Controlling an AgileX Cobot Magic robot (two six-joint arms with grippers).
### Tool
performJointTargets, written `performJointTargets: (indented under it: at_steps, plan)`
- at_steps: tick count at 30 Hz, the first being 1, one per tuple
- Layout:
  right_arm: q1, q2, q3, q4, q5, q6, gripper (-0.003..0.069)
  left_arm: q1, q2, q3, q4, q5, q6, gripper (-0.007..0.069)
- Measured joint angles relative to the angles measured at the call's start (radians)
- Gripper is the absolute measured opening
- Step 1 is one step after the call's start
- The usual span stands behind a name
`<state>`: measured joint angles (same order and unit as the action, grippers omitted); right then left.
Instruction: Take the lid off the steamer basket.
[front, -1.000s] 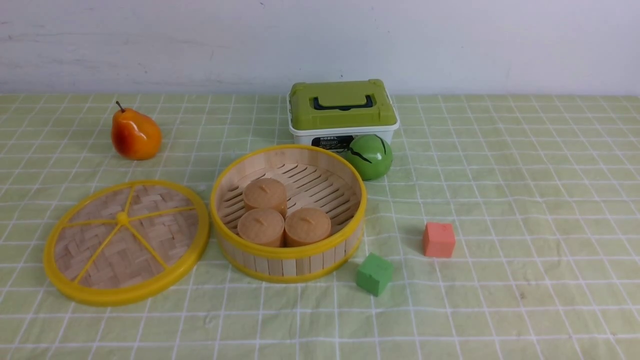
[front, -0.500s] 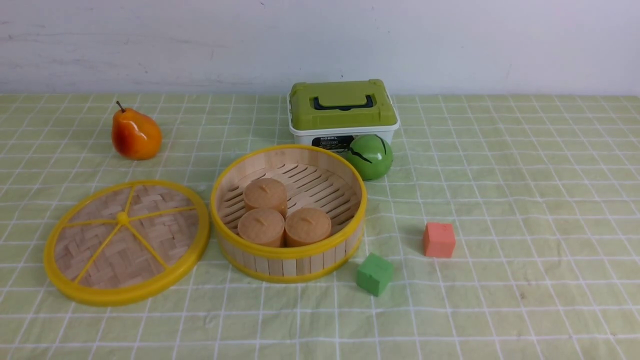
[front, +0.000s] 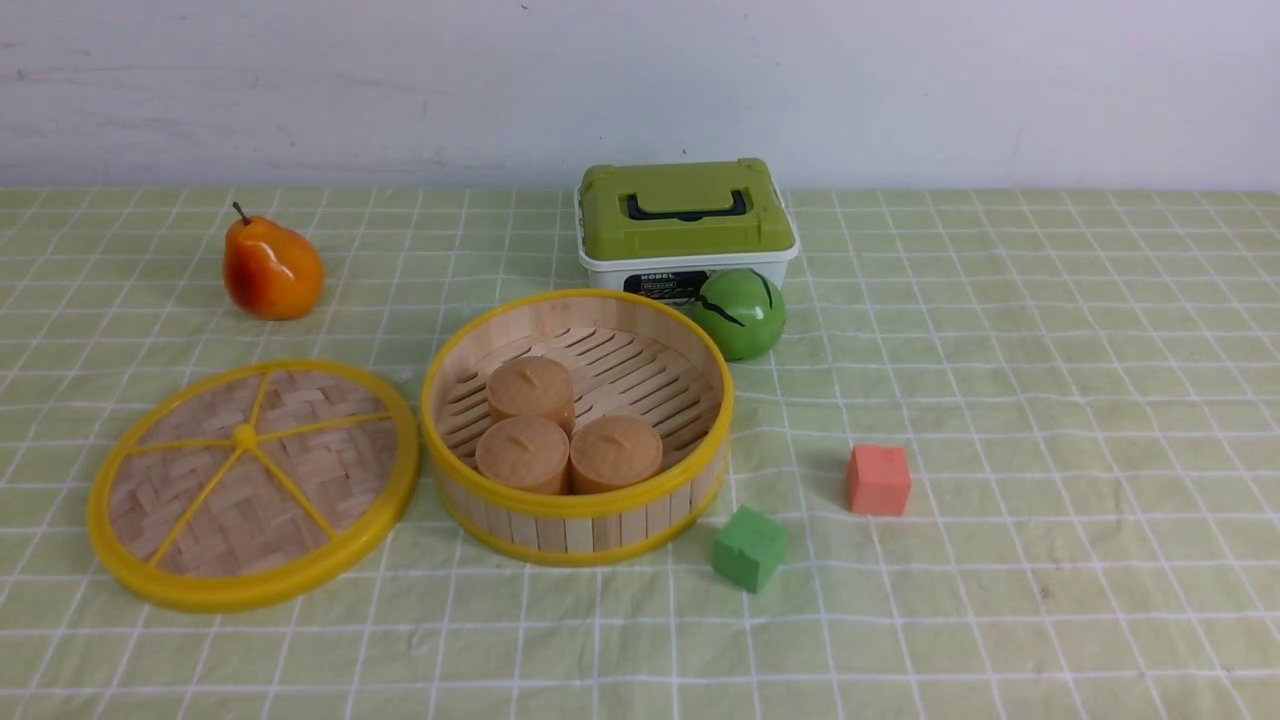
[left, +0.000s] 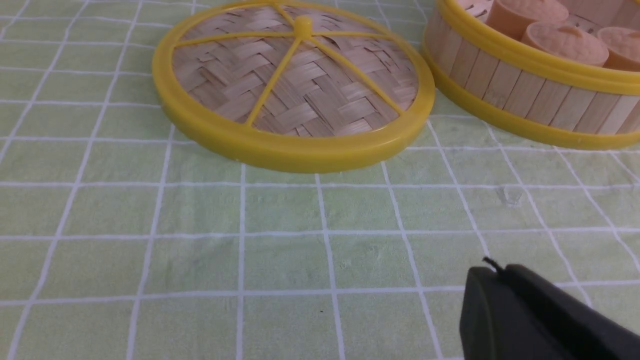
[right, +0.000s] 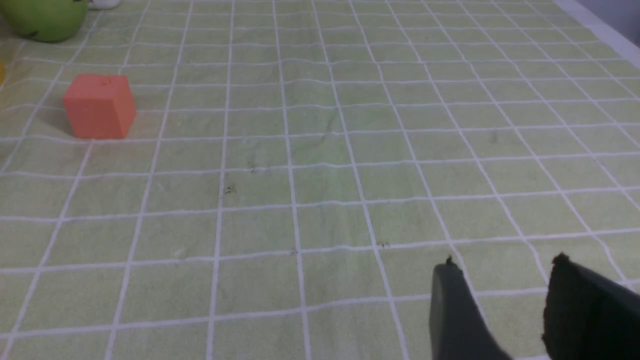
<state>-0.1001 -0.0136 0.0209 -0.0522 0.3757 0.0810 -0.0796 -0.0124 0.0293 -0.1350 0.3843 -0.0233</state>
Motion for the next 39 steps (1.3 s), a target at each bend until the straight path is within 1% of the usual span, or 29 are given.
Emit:
performJointTargets:
  at_steps: [39]
  plan:
    - [0.0,0.0,0.0,0.0,0.0,0.0,0.0241,0.0,0.0,0.0,0.001,0.0,0.0,0.0027]
